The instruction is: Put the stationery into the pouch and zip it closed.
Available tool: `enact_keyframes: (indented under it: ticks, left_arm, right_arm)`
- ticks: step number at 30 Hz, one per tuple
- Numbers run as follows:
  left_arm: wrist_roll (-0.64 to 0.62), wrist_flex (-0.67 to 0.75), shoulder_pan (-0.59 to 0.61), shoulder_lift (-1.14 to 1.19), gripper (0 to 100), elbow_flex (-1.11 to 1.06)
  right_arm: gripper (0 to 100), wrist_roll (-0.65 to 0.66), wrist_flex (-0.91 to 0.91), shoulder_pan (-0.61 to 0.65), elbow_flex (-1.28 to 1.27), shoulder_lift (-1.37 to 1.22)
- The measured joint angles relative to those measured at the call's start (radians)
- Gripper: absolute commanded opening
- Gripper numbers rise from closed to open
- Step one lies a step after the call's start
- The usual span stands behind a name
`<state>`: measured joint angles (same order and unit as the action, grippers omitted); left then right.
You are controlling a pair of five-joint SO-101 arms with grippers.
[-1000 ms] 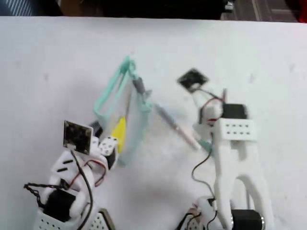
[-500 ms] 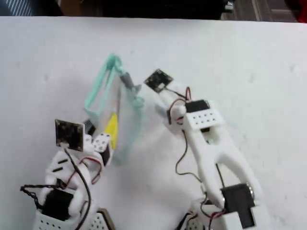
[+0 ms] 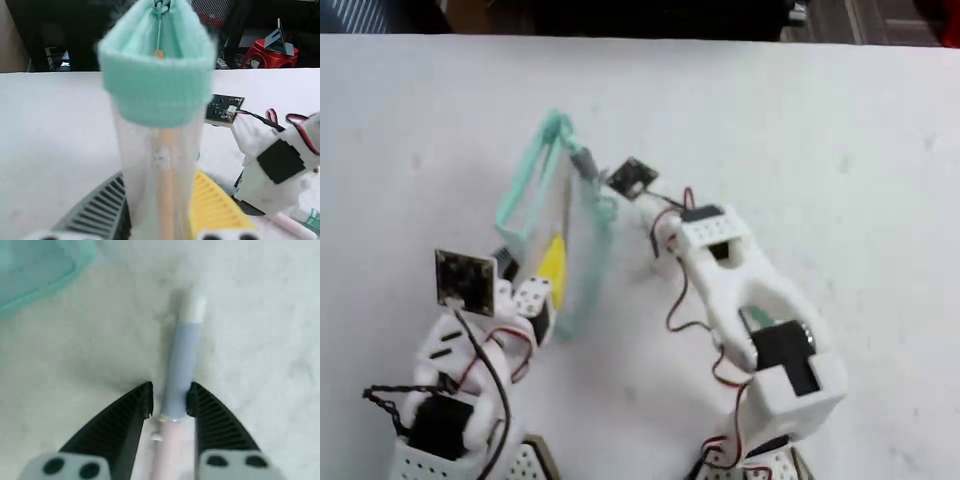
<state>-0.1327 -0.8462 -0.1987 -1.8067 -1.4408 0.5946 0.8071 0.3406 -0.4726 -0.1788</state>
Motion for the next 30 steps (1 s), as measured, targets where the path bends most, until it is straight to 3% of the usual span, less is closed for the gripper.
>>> enact_keyframes:
  ticks: [4,9,15,23,30]
  left_arm:
    - [0.003,0.000,-0.040,0.000,23,0.000]
    - [0.003,-0.006,-0.052,0.000,22,0.000]
    - [0.002,-0.023,-0.014,-0.014,22,0.015]
    - [0.052,-0.035,-0.115,-0.018,22,0.008]
    - [0.063,-0.057,-0.138,-0.018,22,0.018]
  right_arm:
    - [1.6,0.000,0.072,-0.002,0.089,-0.058]
    - [1.7,-0.009,0.104,-0.044,0.110,-0.069]
    - [1.7,-0.149,0.107,-0.135,0.112,-0.069]
    - [1.7,-0.221,0.094,-0.166,0.112,-0.069]
    - [1.7,-0.259,-0.043,-0.186,-0.041,0.041]
